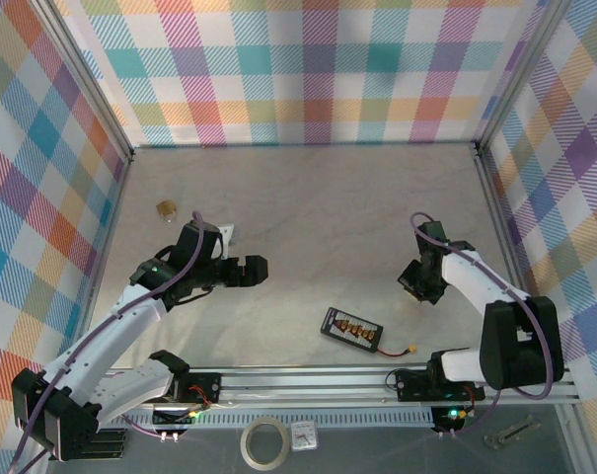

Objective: Unlock with the key

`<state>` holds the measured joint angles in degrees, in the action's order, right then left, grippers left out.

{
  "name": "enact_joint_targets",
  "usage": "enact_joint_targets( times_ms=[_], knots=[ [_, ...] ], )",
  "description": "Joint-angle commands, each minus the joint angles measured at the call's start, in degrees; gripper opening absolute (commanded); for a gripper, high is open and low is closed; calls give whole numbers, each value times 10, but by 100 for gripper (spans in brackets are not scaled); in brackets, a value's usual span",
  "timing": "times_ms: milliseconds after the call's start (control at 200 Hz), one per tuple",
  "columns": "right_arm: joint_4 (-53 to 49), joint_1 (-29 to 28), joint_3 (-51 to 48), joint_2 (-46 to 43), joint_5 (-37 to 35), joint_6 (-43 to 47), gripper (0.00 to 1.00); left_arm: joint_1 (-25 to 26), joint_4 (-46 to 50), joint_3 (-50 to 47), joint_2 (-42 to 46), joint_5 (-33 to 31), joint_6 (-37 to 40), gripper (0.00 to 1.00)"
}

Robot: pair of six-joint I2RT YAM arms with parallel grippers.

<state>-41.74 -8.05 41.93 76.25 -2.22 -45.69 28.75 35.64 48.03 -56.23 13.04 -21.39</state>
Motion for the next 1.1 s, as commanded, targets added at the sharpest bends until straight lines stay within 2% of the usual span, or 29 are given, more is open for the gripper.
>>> enact_joint_targets(
  times_ms=[0, 125, 195, 400, 650, 1095],
  knots=[
    [-42, -4, 46, -7, -22, 3, 3, 3, -8, 4, -1, 15, 9, 100],
    [-112, 16, 82, 29, -132, 59, 38, 3, -4, 2, 8, 12, 10, 100],
    [-115, 39, 76, 51, -155, 81, 46, 3, -6, -2, 13, 11, 10, 100],
    [-87, 52, 69, 91, -135, 80, 47, 3, -5, -2, 8, 13, 10, 100],
    [-62, 57, 76, 109, -94, 52, 42, 3, -7, -3, 2, 17, 10, 100],
    [-49, 59, 53, 113, -76, 34, 41, 3, -3, -1, 1, 14, 10, 100]
  ],
)
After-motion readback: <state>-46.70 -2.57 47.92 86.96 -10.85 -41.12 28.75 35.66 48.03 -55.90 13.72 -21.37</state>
